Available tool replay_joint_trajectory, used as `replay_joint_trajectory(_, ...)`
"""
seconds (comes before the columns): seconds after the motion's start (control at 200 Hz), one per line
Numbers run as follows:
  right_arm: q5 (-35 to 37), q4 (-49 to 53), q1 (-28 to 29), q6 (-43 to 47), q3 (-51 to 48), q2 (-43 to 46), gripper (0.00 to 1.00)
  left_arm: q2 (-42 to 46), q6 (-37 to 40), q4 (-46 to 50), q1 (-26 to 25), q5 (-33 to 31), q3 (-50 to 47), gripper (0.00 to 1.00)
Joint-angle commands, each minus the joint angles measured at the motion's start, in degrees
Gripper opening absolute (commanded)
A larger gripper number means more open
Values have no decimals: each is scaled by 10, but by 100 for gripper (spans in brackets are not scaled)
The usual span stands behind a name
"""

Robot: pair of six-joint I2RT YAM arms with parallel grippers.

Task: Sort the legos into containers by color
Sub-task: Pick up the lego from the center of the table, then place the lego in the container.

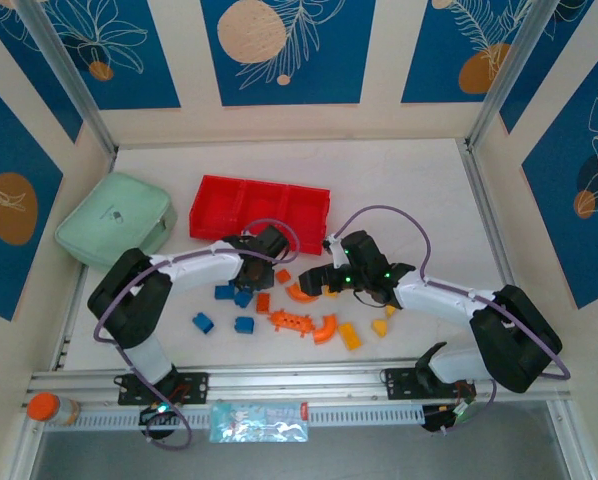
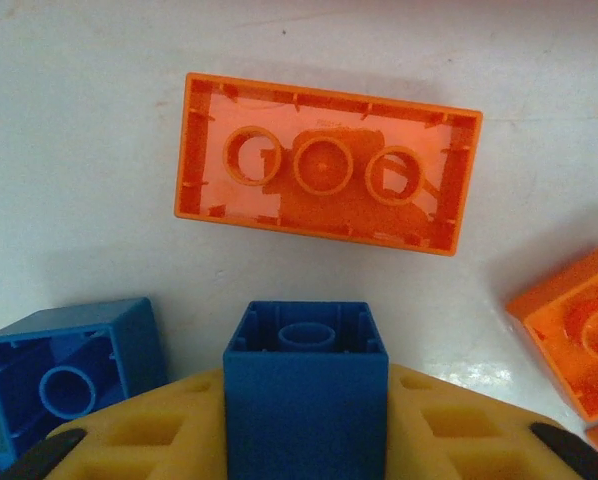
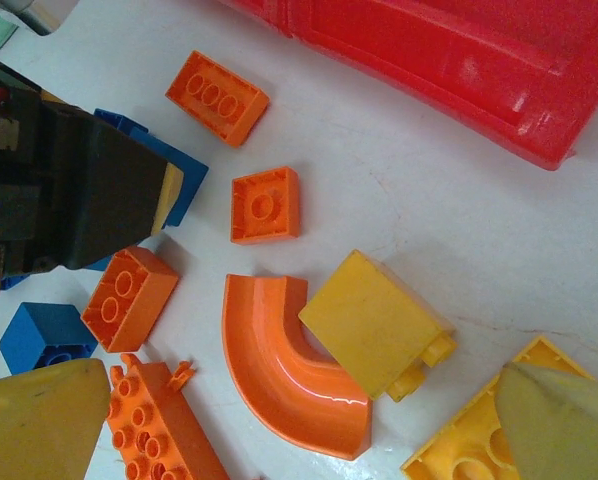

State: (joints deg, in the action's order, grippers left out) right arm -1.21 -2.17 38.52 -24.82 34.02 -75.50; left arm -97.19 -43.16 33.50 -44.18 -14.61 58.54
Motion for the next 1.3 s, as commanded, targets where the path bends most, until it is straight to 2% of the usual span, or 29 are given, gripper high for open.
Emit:
replay_joint_trajectory(0.0,10,-5,3,9,-7,19,99,5,9,17,-5,-5,14,28)
replay_joint_trajectory(0.22,7,-1,2,16,-10,36,99,46,21,24,-4,-10,19,24)
replay_joint_trajectory(0.39,-22,54,-1,10,30,54,99,105,46,50,10,-31,35,24)
replay_joint_trajectory(0.46,-28,60,1,1,41,56,99,130,57,54,31,-43,41,24)
replay_joint_trajectory(0.595,-40,96,3,-10,86,42,99,153,85,57,90,-24,56,24)
replay_joint_trajectory(0.715,-15,129,16,-21,133,24,99,156,108,39,149,-8,68,23)
replay_joint_trajectory(0.775,2,130,23,-29,148,18,99,145,124,25,179,2,82,23)
replay_joint_trajectory(0.88,-7,125,24,-39,171,-2,99,106,140,9,219,26,120,24)
replay_joint_trajectory(0.995,-6,138,26,-35,200,-28,99,49,166,0,239,12,166,24)
replay_joint_trajectory(1.295,-5,151,28,-19,223,-56,99,-133,245,0,285,25,314,23)
